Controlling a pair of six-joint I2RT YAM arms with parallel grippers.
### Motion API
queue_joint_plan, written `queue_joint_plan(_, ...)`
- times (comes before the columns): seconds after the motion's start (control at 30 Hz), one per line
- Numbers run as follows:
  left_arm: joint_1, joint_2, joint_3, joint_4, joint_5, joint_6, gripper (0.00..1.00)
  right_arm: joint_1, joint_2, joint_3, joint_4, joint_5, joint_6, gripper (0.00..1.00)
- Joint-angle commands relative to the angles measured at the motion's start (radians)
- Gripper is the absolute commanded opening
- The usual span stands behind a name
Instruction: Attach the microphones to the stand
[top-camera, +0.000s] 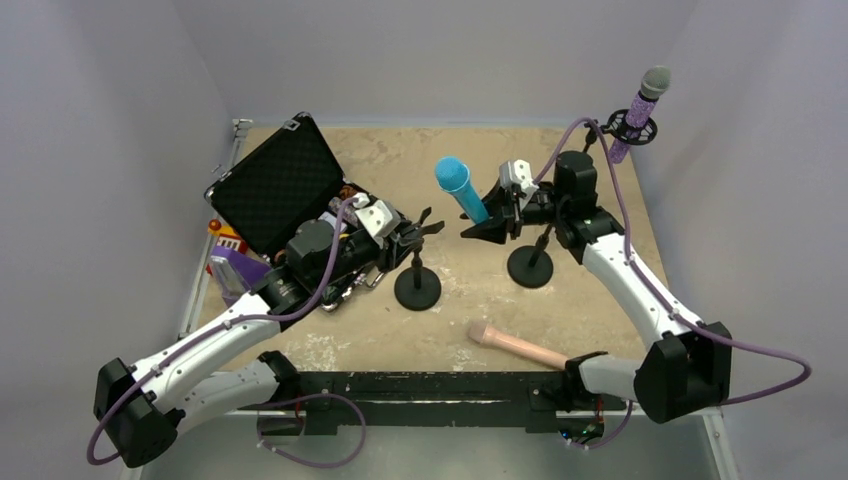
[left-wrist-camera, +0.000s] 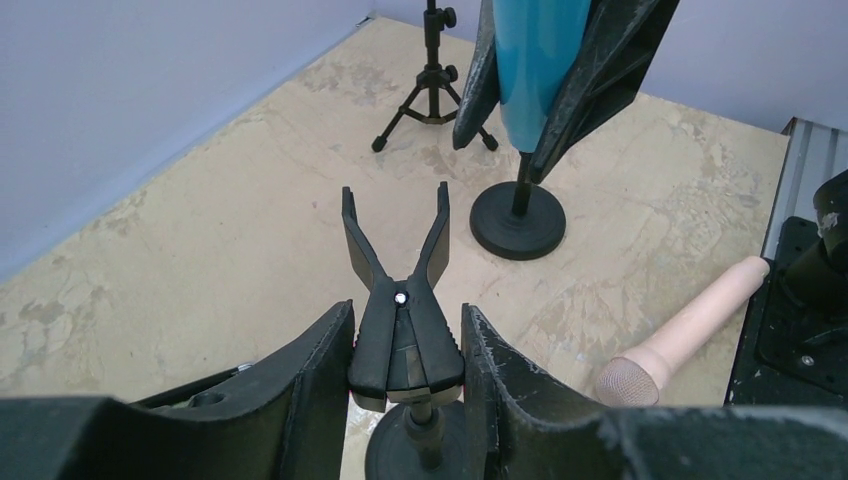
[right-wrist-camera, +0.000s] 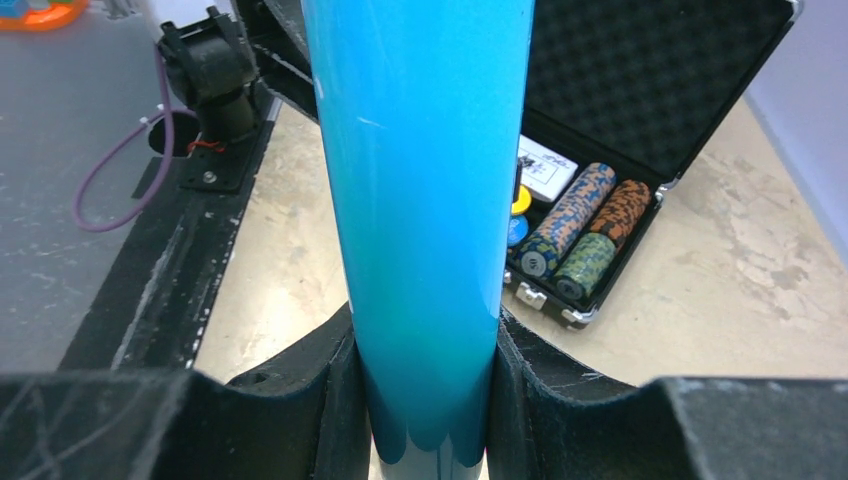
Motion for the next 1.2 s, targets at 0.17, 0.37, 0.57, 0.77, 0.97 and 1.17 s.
queue_joint_plan(0.17,0.036,-0.019,0.041,-0.056,0.066,0.089,0.0,0.004,-0.088,0.177,-0.294,-0.021,-0.144,0.0)
queue_joint_plan(0.37,0.048,-0.042,0.01,-0.054,0.084,0.087,0.0,0.05,-0.075,0.2,-0.348,0.037,-0.144,0.0)
queue_joint_plan(0.57,0.073,-0.1,-0.069,-0.035,0.145,0.088,0.0,0.109,-0.005,0.103,-0.233,0.139,-0.133,0.0)
queue_joint_plan(0.77,0.081,-0.138,-0.109,-0.035,0.178,0.068,0.0,0.178,0.108,0.149,-0.238,0.188,-0.184,0.0)
queue_joint_plan(0.97,0.085,-0.136,-0.129,-0.005,0.192,0.048,0.0,0.205,0.194,0.166,-0.234,0.165,-0.215,0.0)
queue_joint_plan(1.17,0.09,-0.11,-0.132,0.034,0.224,-0.013,0.0,0.239,0.177,0.061,-0.168,0.078,-0.373,0.0)
